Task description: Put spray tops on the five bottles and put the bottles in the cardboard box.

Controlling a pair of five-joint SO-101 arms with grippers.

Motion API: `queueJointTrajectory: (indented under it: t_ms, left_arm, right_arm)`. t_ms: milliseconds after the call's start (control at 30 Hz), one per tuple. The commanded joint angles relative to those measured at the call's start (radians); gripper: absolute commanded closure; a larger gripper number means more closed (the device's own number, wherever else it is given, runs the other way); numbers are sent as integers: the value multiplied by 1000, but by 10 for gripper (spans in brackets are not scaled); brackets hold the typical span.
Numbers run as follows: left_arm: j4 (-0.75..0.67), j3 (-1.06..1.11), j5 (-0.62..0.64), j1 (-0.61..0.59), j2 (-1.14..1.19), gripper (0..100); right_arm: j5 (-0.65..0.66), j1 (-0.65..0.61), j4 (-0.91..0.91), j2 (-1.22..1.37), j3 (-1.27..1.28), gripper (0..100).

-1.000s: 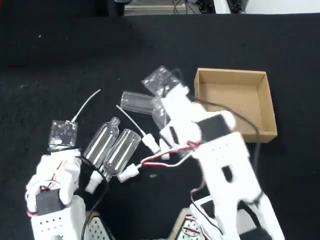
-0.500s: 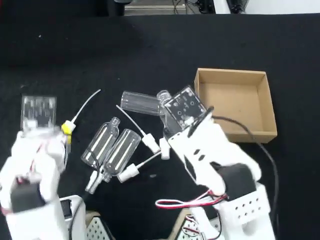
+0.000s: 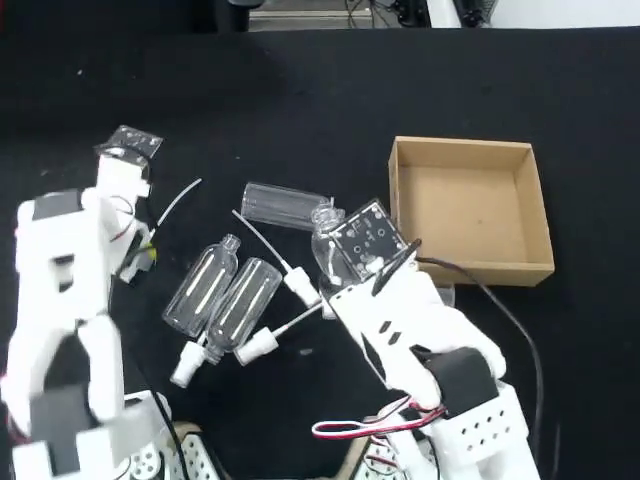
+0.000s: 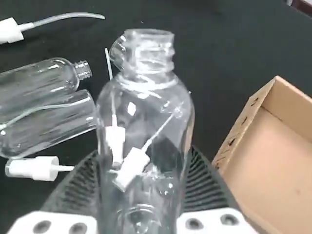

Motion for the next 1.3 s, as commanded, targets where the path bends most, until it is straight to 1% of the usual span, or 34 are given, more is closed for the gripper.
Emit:
queueJointTrajectory:
  t_ms: [0,133,233,333,500,567,600,700,733,767,867,900,967,1100,1167,1233,1267]
  left_arm:
    - [-15,-174,-46,-16,180,793]
    - [-32,-278,-115,-59,321,713]
    - [-37,-352,-167,-104,410,712]
    - [-31,-380,-209,-119,479,712]
    - [-37,-390,-219,-120,535,713]
    - [-37,-389,-219,-116,546,745]
    - [-37,-387,-219,-113,548,789]
    - [-31,-390,-215,-113,537,964]
    - [-29,-390,-215,-120,535,977]
    - [-23,-392,-215,-127,531,956]
    - [21,-403,-222,-188,471,974]
    - [34,-406,-244,-214,450,971]
    - [69,-406,-359,-274,402,971]
    - [183,-398,-703,-420,344,971]
    - [209,-398,-858,-489,350,971]
    - [204,-398,-961,-545,371,970]
    - [204,-400,-991,-567,388,970]
  right_arm:
    - [-9,-12,-28,-24,-5,987]
    - [-9,-12,-25,-24,-5,987]
    - [-6,-12,-25,-24,-5,987]
    - [-5,-12,-26,-24,-5,987]
    - [-9,-12,-26,-24,-5,987]
    - [-9,-12,-26,-24,-5,987]
    - [-11,-12,-25,-24,-5,987]
    - [-11,-12,-25,-24,-5,987]
    - [-11,-12,-25,-24,-5,987]
    - [-11,-12,-25,-24,-4,987]
    - [-11,-12,-29,-24,8,987]
    - [-11,-12,-32,-24,16,987]
    - [-11,-12,-40,-24,27,987]
    - [-11,-12,-46,-24,30,987]
    - [-11,-12,-46,-24,30,987]
    - [-11,-12,-46,-24,30,987]
    - [-11,-12,-46,-24,30,987]
